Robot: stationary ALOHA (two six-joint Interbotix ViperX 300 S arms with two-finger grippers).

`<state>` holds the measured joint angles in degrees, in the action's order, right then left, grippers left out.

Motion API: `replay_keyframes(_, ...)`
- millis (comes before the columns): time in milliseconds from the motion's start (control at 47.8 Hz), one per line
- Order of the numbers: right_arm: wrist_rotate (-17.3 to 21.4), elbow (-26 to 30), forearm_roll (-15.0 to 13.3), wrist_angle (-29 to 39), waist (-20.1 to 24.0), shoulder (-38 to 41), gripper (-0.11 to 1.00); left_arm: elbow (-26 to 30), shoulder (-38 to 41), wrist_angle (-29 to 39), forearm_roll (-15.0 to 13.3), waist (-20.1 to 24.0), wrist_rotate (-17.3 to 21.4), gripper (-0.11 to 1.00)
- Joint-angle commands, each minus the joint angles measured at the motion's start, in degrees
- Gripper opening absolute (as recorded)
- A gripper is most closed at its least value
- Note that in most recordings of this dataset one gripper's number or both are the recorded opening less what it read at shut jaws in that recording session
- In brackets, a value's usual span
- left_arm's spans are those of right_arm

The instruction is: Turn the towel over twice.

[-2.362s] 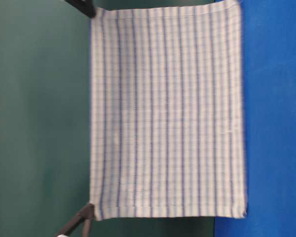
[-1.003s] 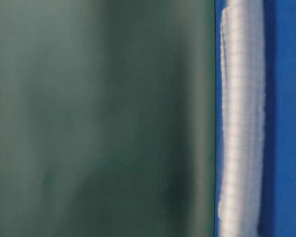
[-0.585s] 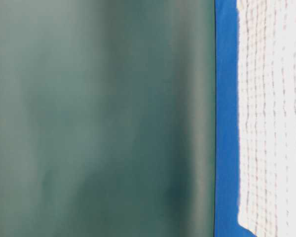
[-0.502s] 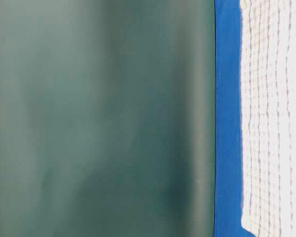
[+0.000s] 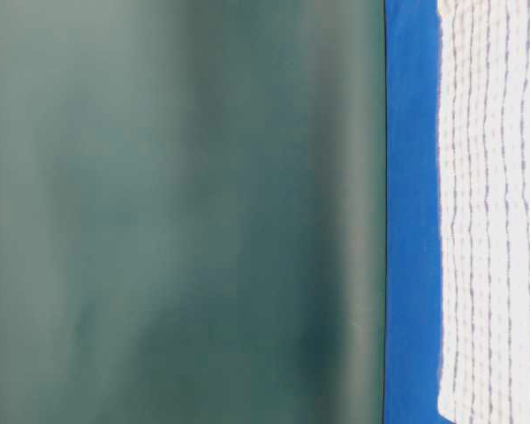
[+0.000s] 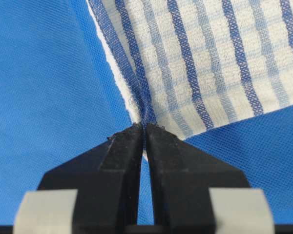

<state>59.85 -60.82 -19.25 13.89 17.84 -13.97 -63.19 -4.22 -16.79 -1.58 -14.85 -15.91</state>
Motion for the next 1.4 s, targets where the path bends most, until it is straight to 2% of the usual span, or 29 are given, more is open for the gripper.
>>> replay_keyframes(0, 0.09, 1.05, -0.44, -0.09, 0.26, -0.35, 0.05, 0.7, -0.53, -0.18, -0.09, 0.35, 0.09, 0.04)
replay_keyframes(105, 0.09, 1.49, -0.44, 0.0, 0.26, -0.35, 0.05, 0.79, -0.7, -0.18, -0.09, 0.62, 0.18, 0.07)
replay_keyframes(188, 0.0, 2.29, -0.44, 0.09, 0.26, -0.35, 0.07, 0.88, -0.79, -0.18, -0.09, 0.62, 0.18, 0.23)
replay_keyframes(334, -0.88, 4.22, -0.79, 1.58, 0.26, -0.79, 0.47, 1.67, -2.81, 1.67, -0.09, 0.62, 0.18, 0.63)
replay_keyframes(376, -1.05, 5.19, -1.67, 2.99, 0.18, -1.32, 0.6, 2.11, -3.96, 2.9, -0.09, 0.62, 0.35, 0.7)
replay_keyframes(439, -1.14, 6.5, -3.69, 5.36, 0.18, -2.37, 0.7, 3.25, -6.5, 5.8, -0.09, 0.62, 1.05, 0.78)
replay_keyframes(523, -1.14, 8.26, -7.56, 8.79, 0.18, -4.48, 0.66, 4.75, -10.2, 9.32, -0.09, 0.97, 1.85, 0.77)
replay_keyframes(564, -1.14, 9.05, -10.46, 10.81, 0.18, -6.24, 0.64, 5.63, -12.13, 10.99, 0.0, 1.41, 2.46, 0.76)
replay_keyframes(669, -1.14, 10.11, -16.7, 13.54, 0.0, -10.28, 0.65, 6.68, -17.05, 13.71, 0.0, 3.16, 5.89, 0.76)
replay_keyframes(815, -1.14, 9.4, -24.87, 15.21, -1.32, -17.67, 0.65, 6.33, -22.68, 13.62, 0.0, 6.86, 12.13, 0.76)
replay_keyframes(1003, -1.14, 7.03, -32.87, 15.29, -4.39, -27.77, 0.65, 4.48, -28.3, 11.16, 0.0, 13.36, 19.34, 0.75)
replay_keyframes(1129, -1.23, 5.45, -37.0, 15.29, -7.03, -34.54, 0.65, 3.08, -31.46, 9.4, 0.0, 17.14, 22.32, 0.75)
replay_keyframes(1171, -1.14, 4.83, -37.62, 15.29, -8.0, -36.04, 0.65, 2.55, -32.61, 8.96, 0.0, 18.37, 23.2, 0.75)
replay_keyframes(1380, -0.97, 1.85, -37.97, 13.8, -11.16, -39.11, 0.64, 0.44, -37.35, 7.12, 0.0, 22.06, 24.35, 0.75)
